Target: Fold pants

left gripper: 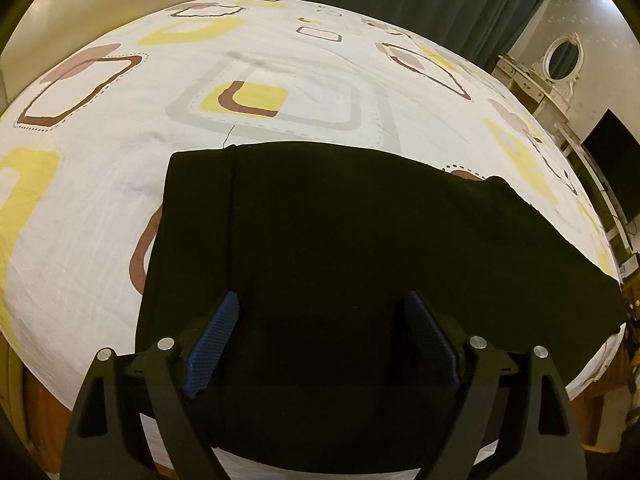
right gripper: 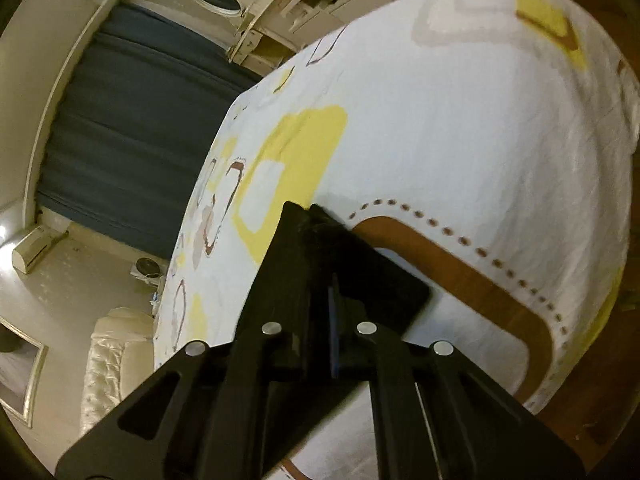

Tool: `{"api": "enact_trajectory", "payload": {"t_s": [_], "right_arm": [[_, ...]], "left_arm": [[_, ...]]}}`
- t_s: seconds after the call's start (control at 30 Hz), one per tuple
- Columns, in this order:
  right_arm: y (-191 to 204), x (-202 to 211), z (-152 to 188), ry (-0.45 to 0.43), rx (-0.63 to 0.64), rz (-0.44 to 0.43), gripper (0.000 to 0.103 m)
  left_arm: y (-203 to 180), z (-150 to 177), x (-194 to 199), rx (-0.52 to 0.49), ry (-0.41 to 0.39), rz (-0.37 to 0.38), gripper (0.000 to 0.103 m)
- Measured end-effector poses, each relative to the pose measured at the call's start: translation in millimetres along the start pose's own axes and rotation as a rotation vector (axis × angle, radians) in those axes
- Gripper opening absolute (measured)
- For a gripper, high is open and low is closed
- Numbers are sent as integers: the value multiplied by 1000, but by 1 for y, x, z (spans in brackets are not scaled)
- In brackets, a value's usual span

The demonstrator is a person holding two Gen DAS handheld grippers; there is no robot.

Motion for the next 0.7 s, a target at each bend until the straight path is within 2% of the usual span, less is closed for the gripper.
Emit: {"api": "enact_trajectory", "payload": {"t_s": [0.07,0.2,0.33,0.4,0.57,0.7], "right_arm": [[-12,-10,6,27,8,48,6],[-18,-19,9,47,3,41,6],[-15,-6,-7,38,27,49,10],[-12,1,-21,20,65,73,25],[-3,-8,-45,83,100,1,44],[2,-31,-52,152,87,-47,50]], "left_arm": [[0,1,-1,-4,0,2,85],[-1,1,0,-12,-1,1,85],[0,0,-1,-10,2,7,85],[0,0,-1,-9,2,7,85],[-1,0,-1,-7,2,8,85],[-1,0,-1,-8,-4,7,86]]}}
Point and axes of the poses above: each gripper's, at about its wrist camera, not at the fingertips, and x roughly against the way its jaws point, y to its left, z to its underside, the point moved 4 cm from there along -x, roughly the way its jaws point, and after that the axes turned 11 degrees about -y, right-handed, at the moved point
